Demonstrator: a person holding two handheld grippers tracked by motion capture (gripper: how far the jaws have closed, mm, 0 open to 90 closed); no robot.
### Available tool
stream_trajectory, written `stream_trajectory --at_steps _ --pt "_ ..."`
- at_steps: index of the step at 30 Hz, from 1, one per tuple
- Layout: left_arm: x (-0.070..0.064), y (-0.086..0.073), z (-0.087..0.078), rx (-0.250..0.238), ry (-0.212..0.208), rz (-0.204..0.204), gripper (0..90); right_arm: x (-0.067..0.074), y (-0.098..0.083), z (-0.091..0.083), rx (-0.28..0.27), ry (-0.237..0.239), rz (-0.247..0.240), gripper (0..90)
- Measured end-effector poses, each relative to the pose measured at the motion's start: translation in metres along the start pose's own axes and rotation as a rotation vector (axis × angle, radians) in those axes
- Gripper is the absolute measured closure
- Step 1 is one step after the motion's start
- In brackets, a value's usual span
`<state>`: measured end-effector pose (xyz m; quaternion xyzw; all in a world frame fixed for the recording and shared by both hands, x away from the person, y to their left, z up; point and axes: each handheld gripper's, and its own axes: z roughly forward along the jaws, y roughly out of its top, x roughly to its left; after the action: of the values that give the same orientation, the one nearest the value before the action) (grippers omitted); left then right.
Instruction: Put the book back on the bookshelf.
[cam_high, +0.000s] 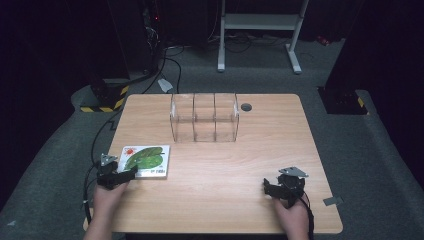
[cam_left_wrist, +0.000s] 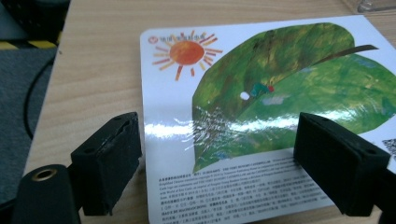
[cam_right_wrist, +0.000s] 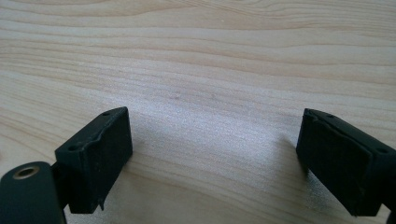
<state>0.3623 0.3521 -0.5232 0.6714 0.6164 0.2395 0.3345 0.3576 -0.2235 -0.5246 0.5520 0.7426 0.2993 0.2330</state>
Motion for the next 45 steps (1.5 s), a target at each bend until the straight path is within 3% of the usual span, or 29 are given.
stream_trajectory --at_steps 2,9,15,19,25,29,32,36,45 --pt "0.001 0.0 0.0 0.002 0.001 0.005 15.3 0.0 0.0 0.0 0.0 -0.001 0.0 10.1" --pt "0.004 -0.001 0.001 0.003 -0.031 -0.034 17.5 0.0 0.0 0.0 0.0 -0.001 0.0 10.1" --pt "0.004 -0.002 0.0 0.001 -0.033 -0.035 18.3 0.0 0.0 0.0 -0.002 0.001 0.0 10.2" --pt "-0.001 -0.003 0.001 -0.002 -0.057 -0.017 19.7 0.0 0.0 0.0 0.0 0.014 -0.014 10.0" --pt "-0.019 -0.003 0.001 0.005 -0.083 0.015 20.2 -0.001 0.0 0.0 -0.002 0.022 -0.023 9.6" --pt "-0.032 -0.005 0.001 0.018 -0.141 0.023 22.2 0.002 -0.001 -0.001 0.002 0.013 -0.007 9.6" --pt "-0.048 -0.005 0.001 0.029 -0.183 0.063 24.3 0.003 -0.002 -0.002 0.001 0.019 -0.017 9.6" --pt "-0.066 -0.005 0.002 0.035 -0.202 0.107 24.1 0.004 -0.003 -0.003 0.003 0.024 -0.019 9.6" --pt "-0.096 -0.008 0.003 0.041 -0.267 0.163 24.7 0.008 -0.004 -0.006 0.013 0.04 -0.04 9.8"
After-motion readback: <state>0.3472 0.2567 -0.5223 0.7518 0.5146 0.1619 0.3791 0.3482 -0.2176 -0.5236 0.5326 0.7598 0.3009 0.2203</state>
